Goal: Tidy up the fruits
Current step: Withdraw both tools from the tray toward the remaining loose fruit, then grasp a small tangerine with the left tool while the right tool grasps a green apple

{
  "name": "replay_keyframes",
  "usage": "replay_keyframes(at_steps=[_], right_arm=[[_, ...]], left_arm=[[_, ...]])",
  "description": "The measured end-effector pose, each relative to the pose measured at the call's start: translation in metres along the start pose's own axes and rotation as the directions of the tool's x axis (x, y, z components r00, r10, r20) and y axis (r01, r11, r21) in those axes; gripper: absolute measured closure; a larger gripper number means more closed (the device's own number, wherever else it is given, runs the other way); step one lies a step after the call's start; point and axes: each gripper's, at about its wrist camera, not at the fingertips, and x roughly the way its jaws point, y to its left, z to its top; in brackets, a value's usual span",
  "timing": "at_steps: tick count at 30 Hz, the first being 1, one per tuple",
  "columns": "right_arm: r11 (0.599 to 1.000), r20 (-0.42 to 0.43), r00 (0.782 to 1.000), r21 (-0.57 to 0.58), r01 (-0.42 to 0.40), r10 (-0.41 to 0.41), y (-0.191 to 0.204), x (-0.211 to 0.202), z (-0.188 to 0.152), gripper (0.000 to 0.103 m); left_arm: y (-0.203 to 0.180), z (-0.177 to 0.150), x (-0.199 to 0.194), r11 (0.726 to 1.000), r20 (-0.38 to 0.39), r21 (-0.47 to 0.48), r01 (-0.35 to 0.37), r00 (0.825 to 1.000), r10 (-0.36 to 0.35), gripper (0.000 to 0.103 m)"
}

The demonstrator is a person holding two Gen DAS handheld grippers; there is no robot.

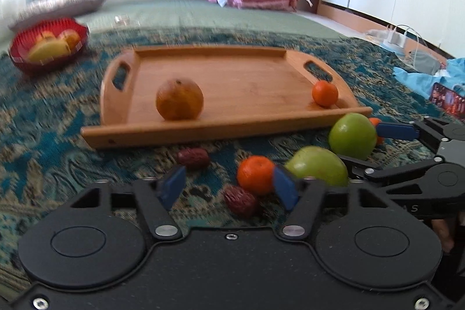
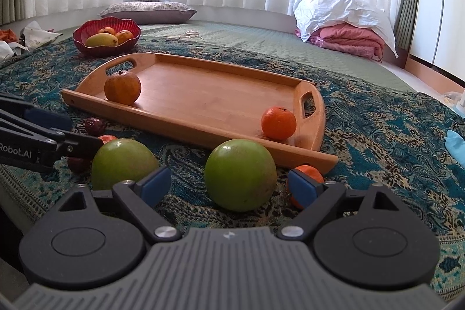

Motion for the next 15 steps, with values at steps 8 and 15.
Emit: replay_keyframes(at_steps=[8,15], right_arm=[[1.0,-0.007,1.0,0.0,-0.022,0.022,-0.001,0.005,0.001,0.015],[0.999,-0.021,0.999,0.028,-0.03,0.031,-0.008,0.008,0.002,0.024]], left_arm=[[0.008,0.003,0.007,0.997,-0.019,-0.044,0.066,0.998,-0.067,0.057],[0.019,0.013,0.02,0.982,-0.04,-0.12,0.146,0.988,-0.152,0.062]])
